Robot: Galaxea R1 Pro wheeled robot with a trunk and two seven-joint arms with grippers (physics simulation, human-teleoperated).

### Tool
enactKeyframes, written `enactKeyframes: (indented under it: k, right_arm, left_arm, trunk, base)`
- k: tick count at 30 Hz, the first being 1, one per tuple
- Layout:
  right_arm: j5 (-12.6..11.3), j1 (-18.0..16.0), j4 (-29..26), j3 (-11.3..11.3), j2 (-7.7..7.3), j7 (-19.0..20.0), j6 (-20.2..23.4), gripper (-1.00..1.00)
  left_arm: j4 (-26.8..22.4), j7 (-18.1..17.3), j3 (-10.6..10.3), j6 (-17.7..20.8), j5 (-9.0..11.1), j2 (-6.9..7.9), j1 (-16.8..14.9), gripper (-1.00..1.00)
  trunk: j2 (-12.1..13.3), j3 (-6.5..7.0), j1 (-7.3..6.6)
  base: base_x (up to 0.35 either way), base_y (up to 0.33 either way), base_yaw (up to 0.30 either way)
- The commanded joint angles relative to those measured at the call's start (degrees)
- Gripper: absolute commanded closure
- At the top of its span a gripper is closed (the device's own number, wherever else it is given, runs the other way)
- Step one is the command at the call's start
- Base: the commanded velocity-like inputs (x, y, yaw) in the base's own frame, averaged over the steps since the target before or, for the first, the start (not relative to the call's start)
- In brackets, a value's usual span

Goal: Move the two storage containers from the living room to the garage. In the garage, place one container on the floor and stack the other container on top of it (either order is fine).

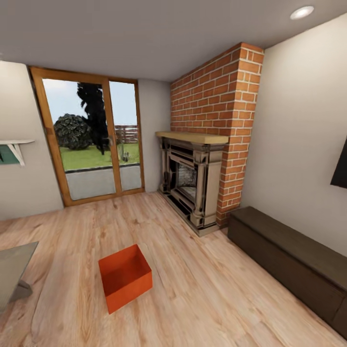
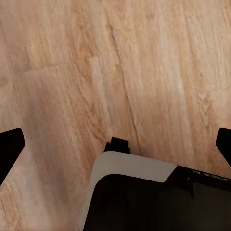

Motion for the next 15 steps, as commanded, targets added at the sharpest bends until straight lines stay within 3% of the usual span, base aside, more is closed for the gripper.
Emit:
enactKeyframes:
  k: [1,10,15]
  right_arm:
    - [0.1,-0.1,0.2,0.4,0.01,-0.1,-0.3,-1.00]
    - [0.1,-0.1,0.2,0.4,0.01,-0.1,-0.3,-1.00]
    - [0.1,-0.1,0.2,0.4,-0.02,-0.1,-0.5,-1.00]
  left_arm:
    - [0.0,0.1,0.0,-0.1,0.3,-0.01,0.0,-1.00]
    - [0.0,0.1,0.0,-0.1,0.3,-0.01,0.0,-1.00]
    - [0.0,0.1,0.0,-0.1,0.3,-0.01,0.0,-1.00]
  trunk:
    - [-0.1,-0.08,0.04]
    - [-0.1,-0.08,0.04]
    - [-0.1,-0.08,0.04]
  base:
    - [0.321,-0.082,0.277]
    - [0.314,-0.102,0.274]
    - [0.293,-0.146,0.183]
